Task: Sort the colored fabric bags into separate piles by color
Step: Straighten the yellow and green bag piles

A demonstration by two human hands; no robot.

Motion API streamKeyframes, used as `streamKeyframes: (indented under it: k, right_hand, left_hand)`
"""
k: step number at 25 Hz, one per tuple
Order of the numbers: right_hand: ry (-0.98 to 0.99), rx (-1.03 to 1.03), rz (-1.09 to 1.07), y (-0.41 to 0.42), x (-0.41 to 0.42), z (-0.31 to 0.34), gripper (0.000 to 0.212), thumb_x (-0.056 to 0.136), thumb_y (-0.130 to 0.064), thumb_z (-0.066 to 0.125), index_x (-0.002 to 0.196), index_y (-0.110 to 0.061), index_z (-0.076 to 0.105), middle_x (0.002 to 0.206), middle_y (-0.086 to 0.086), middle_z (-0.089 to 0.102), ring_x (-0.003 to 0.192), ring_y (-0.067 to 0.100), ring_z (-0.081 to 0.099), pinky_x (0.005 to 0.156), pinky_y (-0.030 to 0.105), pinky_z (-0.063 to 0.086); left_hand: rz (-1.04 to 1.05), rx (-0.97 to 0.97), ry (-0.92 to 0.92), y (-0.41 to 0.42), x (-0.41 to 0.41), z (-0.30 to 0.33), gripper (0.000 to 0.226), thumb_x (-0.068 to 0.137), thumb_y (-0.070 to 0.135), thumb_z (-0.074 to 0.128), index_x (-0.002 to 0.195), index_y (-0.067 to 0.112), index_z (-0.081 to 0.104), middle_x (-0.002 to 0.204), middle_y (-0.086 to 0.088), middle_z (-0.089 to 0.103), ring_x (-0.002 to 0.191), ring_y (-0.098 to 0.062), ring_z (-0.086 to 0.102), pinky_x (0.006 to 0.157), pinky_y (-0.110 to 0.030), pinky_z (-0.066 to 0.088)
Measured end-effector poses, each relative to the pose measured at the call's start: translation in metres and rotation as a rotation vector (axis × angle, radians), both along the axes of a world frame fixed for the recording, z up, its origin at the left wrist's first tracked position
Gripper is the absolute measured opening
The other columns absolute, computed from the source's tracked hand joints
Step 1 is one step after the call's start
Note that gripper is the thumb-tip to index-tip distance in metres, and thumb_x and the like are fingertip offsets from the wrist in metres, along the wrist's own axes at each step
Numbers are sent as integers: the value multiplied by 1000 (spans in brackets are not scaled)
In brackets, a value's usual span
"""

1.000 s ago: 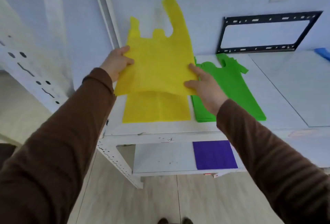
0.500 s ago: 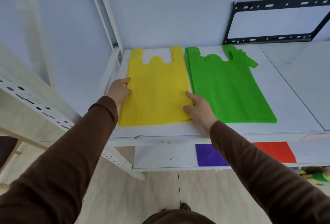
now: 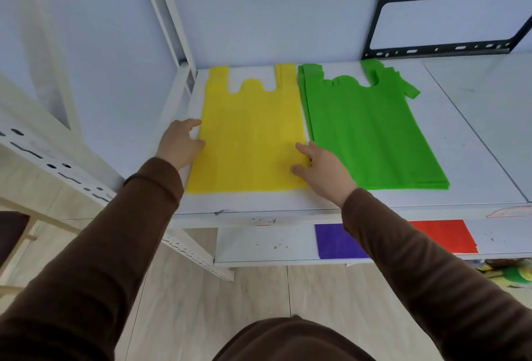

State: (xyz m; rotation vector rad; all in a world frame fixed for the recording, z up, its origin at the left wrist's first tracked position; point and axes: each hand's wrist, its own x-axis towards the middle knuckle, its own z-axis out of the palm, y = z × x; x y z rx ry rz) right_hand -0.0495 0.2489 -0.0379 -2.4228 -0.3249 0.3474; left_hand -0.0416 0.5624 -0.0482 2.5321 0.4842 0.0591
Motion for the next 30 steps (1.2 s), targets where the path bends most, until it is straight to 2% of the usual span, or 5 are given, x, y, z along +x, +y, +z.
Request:
streamKeyframes:
  k: [8, 14, 19, 23, 30]
  right_hand:
    - [-6, -82, 85, 1, -16, 0, 66, 97, -28, 53, 153, -14, 23, 158, 17, 26, 141, 38, 29, 111, 41, 29]
    - [-130, -347, 244, -3, -17, 1, 70, 87, -44, 66, 147, -20, 39, 153, 14, 33, 129, 39, 35, 107, 41, 32]
    - [-234, -425, 335, -4, -17, -2, 61, 90, -44, 61, 143, -19, 43, 157, 12, 28, 129, 38, 35, 106, 43, 37]
    - [-300, -486, 365, -3, -15, -9, 55, 95, -43, 52, 143, -17, 42, 143, 11, 45, 122, 34, 39, 104, 42, 38]
    - [-368, -475, 394, -6, -5, -16, 65, 90, -52, 56, 142, -15, 43, 145, 12, 44, 125, 34, 39, 107, 45, 37]
  left_hand:
    - [-47, 6, 89, -20, -68, -9, 66, 90, 31, 60, 149, 27, 32, 139, -8, 46, 122, -27, 50, 100, -44, 44]
    - [-288, 106, 226, -22, -84, 5, 85, 73, 55, 75, 146, 42, 34, 154, 6, 23, 140, -22, 19, 114, -40, 25]
    - [-335, 169, 205, -20, -84, 5, 73, 81, 51, 70, 146, 41, 37, 154, 1, 30, 138, -25, 25, 114, -38, 24]
    - [-343, 200, 204, -20, -86, 2, 67, 87, 49, 63, 147, 39, 36, 156, 0, 29, 139, -26, 24, 115, -37, 22]
    - [-346, 212, 250, -24, -82, 5, 70, 89, 42, 63, 150, 33, 31, 159, -3, 23, 143, -29, 17, 117, -41, 20]
